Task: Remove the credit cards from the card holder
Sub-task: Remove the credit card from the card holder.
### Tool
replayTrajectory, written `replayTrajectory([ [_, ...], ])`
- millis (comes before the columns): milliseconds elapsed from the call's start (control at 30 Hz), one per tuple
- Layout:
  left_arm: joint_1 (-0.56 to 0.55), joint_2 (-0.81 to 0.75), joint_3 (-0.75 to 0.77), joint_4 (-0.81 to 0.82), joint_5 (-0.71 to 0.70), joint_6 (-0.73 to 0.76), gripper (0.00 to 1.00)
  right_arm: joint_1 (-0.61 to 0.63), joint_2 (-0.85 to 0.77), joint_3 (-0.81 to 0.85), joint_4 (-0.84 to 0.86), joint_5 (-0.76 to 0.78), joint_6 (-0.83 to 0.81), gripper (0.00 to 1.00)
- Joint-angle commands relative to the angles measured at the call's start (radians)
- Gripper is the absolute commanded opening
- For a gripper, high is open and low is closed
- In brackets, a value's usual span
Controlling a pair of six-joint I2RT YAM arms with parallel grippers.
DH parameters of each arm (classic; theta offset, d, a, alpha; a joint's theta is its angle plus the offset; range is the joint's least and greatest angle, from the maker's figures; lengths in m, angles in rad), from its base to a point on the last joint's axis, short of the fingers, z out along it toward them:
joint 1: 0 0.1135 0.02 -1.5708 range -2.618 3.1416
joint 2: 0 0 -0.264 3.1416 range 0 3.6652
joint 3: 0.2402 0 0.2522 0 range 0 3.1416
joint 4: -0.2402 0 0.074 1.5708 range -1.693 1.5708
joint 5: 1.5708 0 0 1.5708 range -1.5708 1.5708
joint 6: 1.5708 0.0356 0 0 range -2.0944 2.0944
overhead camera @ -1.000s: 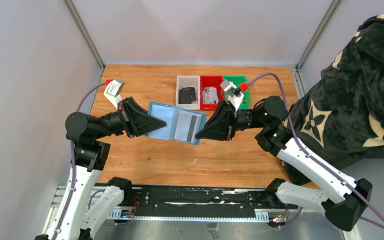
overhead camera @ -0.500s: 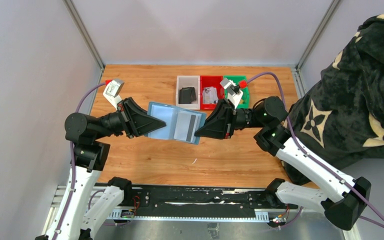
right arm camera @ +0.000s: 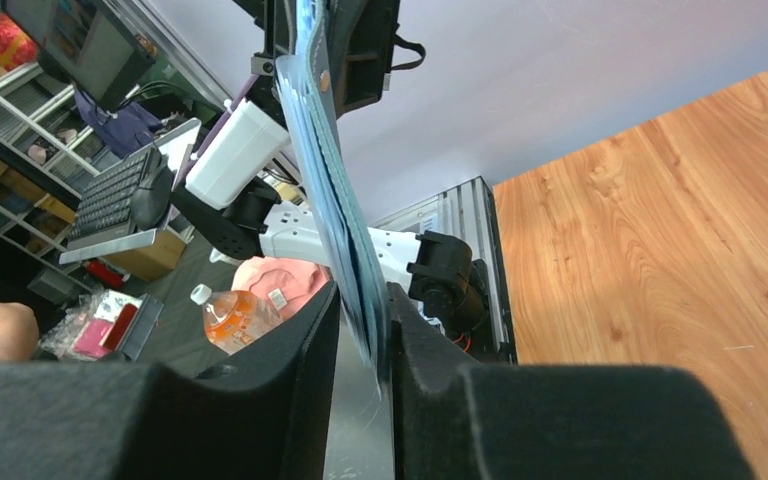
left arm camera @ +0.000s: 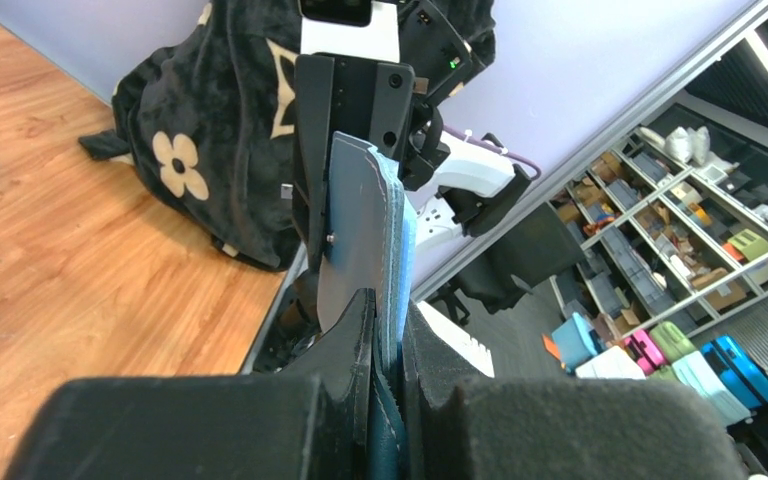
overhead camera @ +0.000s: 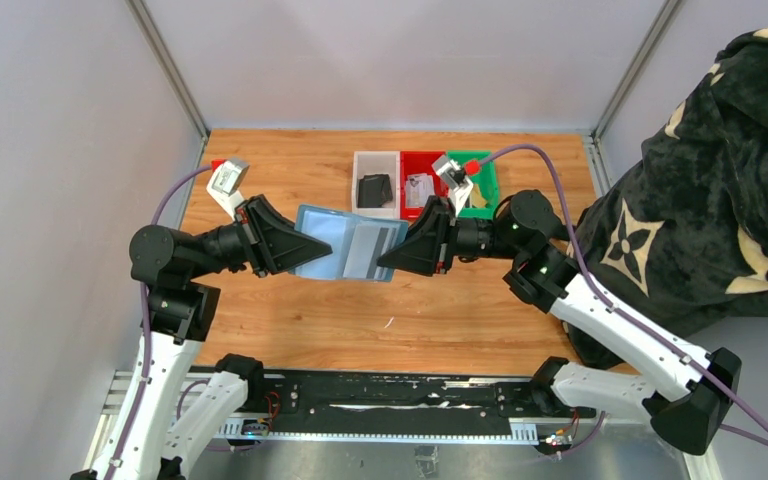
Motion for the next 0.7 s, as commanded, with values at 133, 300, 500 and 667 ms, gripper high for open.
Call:
replayTrajectory([
  [133,0.000,-0.006,0.011,0.016,0.032,0.008,0.00,0.091,0.032,0.098,-0.121,0.107,-0.144,0.34],
  [300,0.000,-0.008,0.017,0.016,0.039,0.008,0.00,0.103,0.045,0.104,-0.123,0.125,-0.154,0.40],
  [500,0.000,-0.013,0.018,0.016,0.047,0.011,0.00,0.106,0.034,0.095,-0.132,0.137,-0.163,0.41],
  [667,0.000,-0.011,0.019,0.017,0.055,0.010,0.00,0.105,-0.001,0.052,-0.050,0.067,-0.150,0.38],
])
